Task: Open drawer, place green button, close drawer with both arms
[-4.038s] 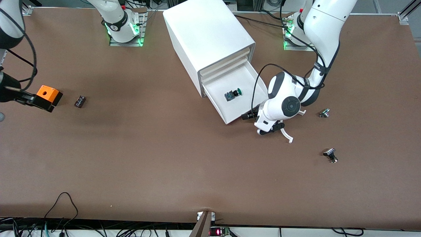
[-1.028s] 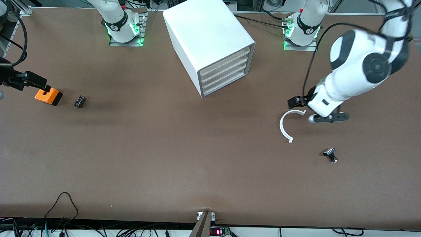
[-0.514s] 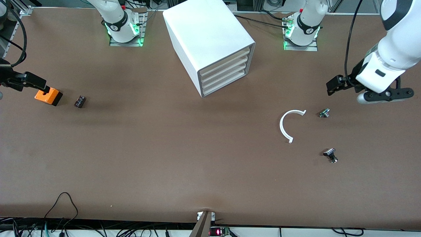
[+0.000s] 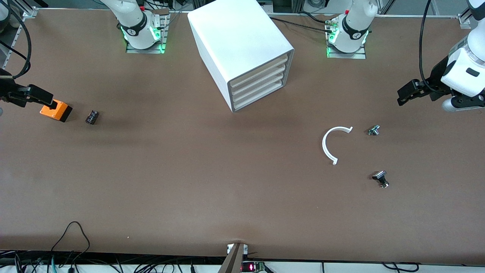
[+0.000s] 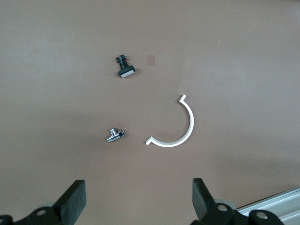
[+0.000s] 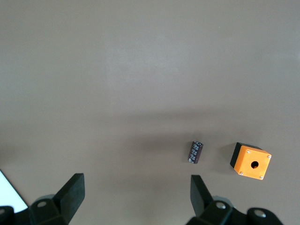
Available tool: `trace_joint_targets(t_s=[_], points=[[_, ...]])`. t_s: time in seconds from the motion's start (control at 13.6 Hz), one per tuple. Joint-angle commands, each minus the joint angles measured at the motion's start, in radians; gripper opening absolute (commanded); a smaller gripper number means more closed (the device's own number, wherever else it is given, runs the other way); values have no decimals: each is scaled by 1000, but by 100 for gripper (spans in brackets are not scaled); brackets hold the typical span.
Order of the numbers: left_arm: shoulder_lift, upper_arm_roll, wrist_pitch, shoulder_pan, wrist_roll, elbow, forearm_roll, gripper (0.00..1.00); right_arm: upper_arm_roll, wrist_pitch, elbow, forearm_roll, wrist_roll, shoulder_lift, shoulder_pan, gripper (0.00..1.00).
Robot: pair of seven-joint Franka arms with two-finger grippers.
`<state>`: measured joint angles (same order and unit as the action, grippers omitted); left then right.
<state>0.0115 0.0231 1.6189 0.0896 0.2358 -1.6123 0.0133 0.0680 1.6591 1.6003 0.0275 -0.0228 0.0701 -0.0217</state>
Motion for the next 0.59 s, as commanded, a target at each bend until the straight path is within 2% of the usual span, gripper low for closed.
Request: trace_joint_targets(t_s=[0.0,0.29,0.51], points=[[2,21,-19,16,-21,9,22,100,1,-5,-23,-11,-9,10,5,100],[2,21,-20,13,-33,9,14,100,-2,-16,-23,-11,-11,7,5,100],[4,23,-22,3,-113,17,11,100,-2,-18,-23,-11,-11,7,5,100]])
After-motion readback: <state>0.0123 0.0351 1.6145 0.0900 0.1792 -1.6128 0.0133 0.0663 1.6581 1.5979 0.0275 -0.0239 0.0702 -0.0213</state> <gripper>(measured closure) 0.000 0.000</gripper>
